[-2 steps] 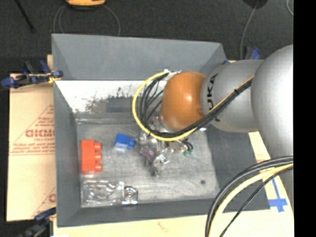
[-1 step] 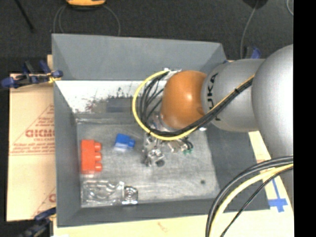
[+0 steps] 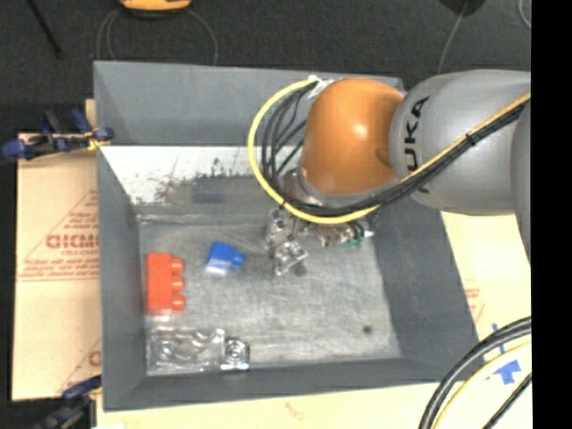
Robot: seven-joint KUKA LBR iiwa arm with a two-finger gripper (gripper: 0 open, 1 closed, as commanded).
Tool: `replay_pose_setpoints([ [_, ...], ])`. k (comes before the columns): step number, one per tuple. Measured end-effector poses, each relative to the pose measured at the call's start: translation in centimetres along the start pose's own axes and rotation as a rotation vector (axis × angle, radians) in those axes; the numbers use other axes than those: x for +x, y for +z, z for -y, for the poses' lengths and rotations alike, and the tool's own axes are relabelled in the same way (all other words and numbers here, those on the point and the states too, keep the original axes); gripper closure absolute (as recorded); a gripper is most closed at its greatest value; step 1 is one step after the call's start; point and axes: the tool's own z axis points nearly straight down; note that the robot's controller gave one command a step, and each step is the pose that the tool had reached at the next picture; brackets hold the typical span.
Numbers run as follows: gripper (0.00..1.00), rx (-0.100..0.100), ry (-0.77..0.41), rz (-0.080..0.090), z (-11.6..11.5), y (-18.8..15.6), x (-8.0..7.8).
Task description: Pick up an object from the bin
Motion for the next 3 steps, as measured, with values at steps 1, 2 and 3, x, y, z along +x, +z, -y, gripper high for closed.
replay_pose_setpoints([
  [1,1.00,0.001,-0.079,0.002,-0.3,-10.8,-0.9],
  [2,1.00,-0.009,-0.043,-0.018,-3.0,5.9,7.3],
  [3,1.00,-0.001,-0.103,-0.001,-2.5,-4.2,7.0],
])
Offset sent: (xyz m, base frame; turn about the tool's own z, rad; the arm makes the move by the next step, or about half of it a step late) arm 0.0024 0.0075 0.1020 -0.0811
